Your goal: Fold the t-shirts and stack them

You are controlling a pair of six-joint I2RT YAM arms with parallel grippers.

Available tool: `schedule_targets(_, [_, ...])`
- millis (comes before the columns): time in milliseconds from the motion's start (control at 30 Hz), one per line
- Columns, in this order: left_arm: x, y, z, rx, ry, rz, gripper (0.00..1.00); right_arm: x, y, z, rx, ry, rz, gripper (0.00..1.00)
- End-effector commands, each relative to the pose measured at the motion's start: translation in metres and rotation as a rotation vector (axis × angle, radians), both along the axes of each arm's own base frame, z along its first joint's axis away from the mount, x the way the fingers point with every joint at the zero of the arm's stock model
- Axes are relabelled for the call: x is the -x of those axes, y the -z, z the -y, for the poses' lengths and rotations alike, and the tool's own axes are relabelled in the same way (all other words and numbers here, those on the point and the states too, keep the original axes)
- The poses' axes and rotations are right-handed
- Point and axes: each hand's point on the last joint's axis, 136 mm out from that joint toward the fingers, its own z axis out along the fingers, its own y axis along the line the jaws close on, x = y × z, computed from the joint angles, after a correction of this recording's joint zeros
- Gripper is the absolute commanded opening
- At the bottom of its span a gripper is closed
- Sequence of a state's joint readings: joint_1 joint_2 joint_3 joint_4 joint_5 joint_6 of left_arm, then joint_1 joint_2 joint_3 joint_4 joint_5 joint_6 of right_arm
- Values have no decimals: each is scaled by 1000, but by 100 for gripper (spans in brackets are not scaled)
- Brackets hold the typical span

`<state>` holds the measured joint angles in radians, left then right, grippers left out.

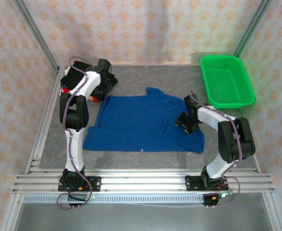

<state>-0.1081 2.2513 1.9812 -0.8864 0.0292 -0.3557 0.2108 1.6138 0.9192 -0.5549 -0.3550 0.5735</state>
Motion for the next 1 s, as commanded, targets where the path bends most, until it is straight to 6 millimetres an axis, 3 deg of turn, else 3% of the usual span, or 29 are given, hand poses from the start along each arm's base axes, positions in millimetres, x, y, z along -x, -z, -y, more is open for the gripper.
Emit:
schedule_targets(0, [-1, -59, -6, -4, 42, 114, 0, -36, -45, -5, -4, -25, 173, 60])
schedule_targets(133, [3, -82, -5, 11, 63, 164, 0, -72, -71, -11, 7, -84, 234, 67])
schedule_targets(300, [13, -110, 0, 65, 86, 227, 0, -129, -79, -27, 0, -199, 252, 67])
schedule_targets(400, [20, -117, 7, 104, 101, 241, 0, -165, -72, -38, 3, -267, 245, 67])
schedule_targets(533, [31, -101, 12, 136, 111, 198, 0, -206, -64, -50, 11, -339, 275, 66])
schedule_targets(600, [41, -107, 12, 141, 112, 208, 0, -224, -63, -57, 3, -362, 311, 66])
schedule_targets(767, [56, -98, 11, 147, 105, 185, 0, -249, -53, -69, 2, -413, 347, 65])
schedule_targets(967, [64, -99, 9, 140, 89, 183, 0, -256, -38, -94, -95, -469, 348, 64])
